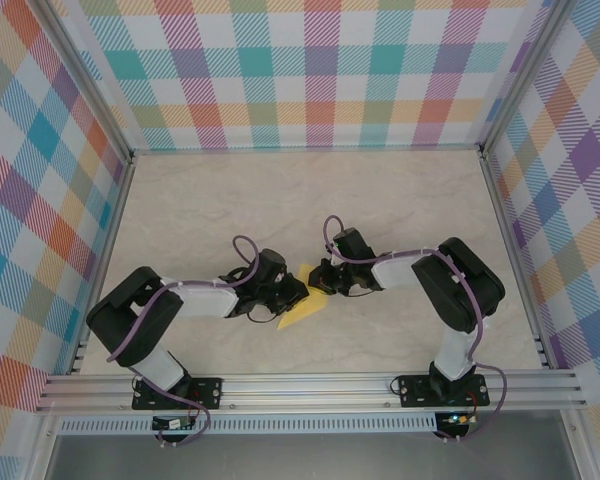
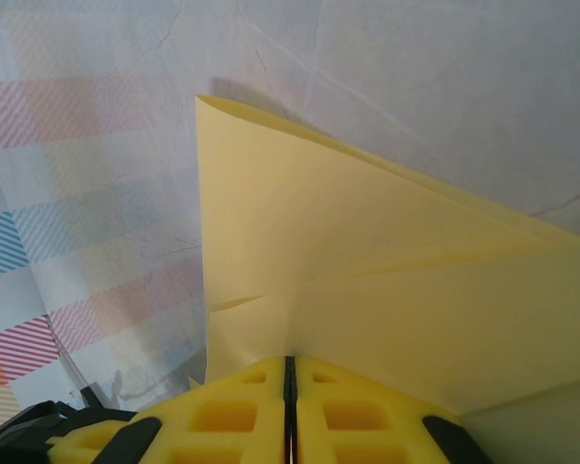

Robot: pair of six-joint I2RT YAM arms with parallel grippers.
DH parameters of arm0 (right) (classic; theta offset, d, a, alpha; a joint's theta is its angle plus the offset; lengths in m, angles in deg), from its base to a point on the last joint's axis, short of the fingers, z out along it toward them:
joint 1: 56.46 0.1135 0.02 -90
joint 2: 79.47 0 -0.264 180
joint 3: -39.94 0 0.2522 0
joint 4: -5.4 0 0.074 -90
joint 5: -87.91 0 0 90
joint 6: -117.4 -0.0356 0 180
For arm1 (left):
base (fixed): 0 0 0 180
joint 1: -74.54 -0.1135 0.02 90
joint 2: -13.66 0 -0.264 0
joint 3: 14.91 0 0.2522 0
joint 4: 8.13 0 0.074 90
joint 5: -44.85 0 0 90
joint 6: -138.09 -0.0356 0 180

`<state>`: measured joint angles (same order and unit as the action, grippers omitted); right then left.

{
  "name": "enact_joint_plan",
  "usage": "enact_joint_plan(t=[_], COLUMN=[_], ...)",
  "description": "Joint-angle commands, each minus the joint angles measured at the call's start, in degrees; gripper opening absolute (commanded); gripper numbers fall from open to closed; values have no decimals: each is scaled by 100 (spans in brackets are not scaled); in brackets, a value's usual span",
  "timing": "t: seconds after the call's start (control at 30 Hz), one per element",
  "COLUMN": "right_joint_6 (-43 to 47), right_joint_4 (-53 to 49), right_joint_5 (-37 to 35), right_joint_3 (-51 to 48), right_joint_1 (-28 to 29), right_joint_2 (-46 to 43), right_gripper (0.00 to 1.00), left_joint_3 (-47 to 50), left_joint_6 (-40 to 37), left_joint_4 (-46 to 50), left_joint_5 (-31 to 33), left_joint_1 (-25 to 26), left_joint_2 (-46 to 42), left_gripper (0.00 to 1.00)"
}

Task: Fold a paper plane with a square sheet of paper (pick it up from the middle)
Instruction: Fourth fold the wing at the center of the table.

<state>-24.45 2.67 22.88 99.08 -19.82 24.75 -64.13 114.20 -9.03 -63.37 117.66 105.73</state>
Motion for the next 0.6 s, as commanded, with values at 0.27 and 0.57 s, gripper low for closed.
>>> enact_joint_plan(t=[0.27,0.57], right_joint_6=[10,58], right_joint_4=[-450,-561], right_joint_5=[-448,-516], right_joint_3=[-153,-179], right_joint_1=[27,29], right_joint_2=[397,378], right_gripper=[10,10], left_joint_3=[390,1134], left_joint_6=[180,232], left_joint_4=[534,885], left_joint_5=[271,339], left_joint_1=[36,39], left_joint_2=[104,-545], left_gripper=[16,15])
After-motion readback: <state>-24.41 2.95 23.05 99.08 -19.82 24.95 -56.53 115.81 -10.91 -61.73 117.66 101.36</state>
